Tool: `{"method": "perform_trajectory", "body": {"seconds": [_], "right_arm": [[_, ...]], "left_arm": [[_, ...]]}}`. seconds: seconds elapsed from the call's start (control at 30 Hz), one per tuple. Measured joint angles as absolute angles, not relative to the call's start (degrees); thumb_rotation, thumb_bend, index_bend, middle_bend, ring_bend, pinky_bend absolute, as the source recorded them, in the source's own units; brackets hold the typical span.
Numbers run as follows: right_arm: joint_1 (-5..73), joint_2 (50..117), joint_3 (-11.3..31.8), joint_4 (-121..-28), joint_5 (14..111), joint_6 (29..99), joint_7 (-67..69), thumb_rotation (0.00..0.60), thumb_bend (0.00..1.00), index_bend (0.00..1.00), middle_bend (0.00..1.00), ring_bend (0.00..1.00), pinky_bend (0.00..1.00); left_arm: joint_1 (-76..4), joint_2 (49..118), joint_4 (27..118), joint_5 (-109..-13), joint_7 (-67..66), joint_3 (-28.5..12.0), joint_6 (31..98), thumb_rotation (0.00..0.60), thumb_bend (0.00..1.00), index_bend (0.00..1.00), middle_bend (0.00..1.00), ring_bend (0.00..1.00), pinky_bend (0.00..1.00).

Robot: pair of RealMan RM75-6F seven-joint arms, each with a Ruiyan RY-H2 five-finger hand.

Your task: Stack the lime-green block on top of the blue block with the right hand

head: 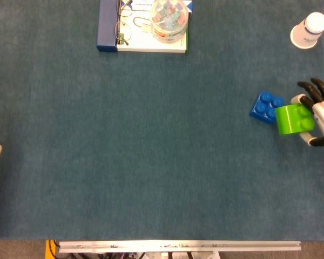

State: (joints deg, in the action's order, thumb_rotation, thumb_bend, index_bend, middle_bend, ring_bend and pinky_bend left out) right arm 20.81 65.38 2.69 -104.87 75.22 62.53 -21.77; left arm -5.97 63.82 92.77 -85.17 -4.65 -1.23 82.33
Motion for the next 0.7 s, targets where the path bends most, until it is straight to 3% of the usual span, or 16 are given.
{"method": "perform_trajectory", "body": {"seconds": [0.7], "right_arm": [[29.35, 58.67, 1.73, -91.08, 94.10, 57.48, 1.32, 0.600, 0.26, 0.48, 0.16, 0.00, 0.16]], "left_arm": [[-8.77, 67.58, 82.31, -80.94, 0.31, -4.33, 78.36, 0.600, 0.20, 0.38, 0.35, 0.27, 0.41]]}}
